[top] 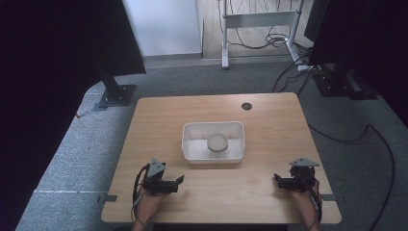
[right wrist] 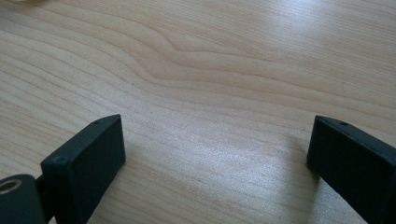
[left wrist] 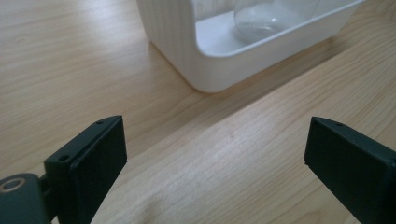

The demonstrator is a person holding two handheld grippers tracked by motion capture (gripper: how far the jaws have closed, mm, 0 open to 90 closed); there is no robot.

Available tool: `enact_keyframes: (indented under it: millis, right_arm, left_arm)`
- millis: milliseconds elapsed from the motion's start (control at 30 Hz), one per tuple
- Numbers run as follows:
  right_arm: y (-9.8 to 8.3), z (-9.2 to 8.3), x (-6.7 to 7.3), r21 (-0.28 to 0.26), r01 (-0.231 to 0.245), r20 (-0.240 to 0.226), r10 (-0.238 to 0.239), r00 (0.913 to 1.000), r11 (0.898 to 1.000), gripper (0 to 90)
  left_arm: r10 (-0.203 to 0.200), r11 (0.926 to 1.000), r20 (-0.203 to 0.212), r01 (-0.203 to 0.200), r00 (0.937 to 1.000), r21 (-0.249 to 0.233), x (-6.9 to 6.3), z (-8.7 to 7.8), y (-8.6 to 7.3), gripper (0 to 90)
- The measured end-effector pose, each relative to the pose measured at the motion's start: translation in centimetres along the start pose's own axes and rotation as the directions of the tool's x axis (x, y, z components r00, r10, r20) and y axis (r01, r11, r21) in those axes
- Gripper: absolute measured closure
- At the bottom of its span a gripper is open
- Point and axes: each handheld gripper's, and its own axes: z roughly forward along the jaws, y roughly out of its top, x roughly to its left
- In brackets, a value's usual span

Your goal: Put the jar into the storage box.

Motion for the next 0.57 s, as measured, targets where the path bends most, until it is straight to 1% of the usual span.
enact_keyframes:
  millis: [133,367,400,467,567]
  right_arm:
    - [0.0,0.0,0.0,0.0,-0.001,0.001,0.001,1.0,1.0,3.9]
    - [0.0,0.0,0.0,0.0,-0.001,0.003,0.001,1.0,1.0,4.0]
    - [0.0,0.0,0.0,0.0,-0.001,0.002,0.001,1.0,1.0,4.0]
    - [0.0,0.0,0.0,0.0,-0.002,0.002,0.002,1.0,1.0,4.0]
    - [0.0,0.0,0.0,0.0,-0.001,0.002,0.001,1.0,1.0,3.9]
  left_arm:
    - [-0.007,0.9999,-0.006,0.007,1.0,0.016,0.4,0.1,-0.7,5.9]
    - [-0.009,0.9975,-0.022,0.01,0.9997,0.069,0.8,0.5,-1.7,5.9]
    - [-0.017,0.9974,-0.023,0.019,0.9996,0.07,0.9,0.6,-1.9,5.9]
    - [-0.02,0.9968,-0.026,0.022,0.9995,0.077,1.1,0.6,-2.1,5.9]
    - [-0.033,0.9966,-0.029,0.035,0.999,0.074,1.3,0.5,-2.4,5.9]
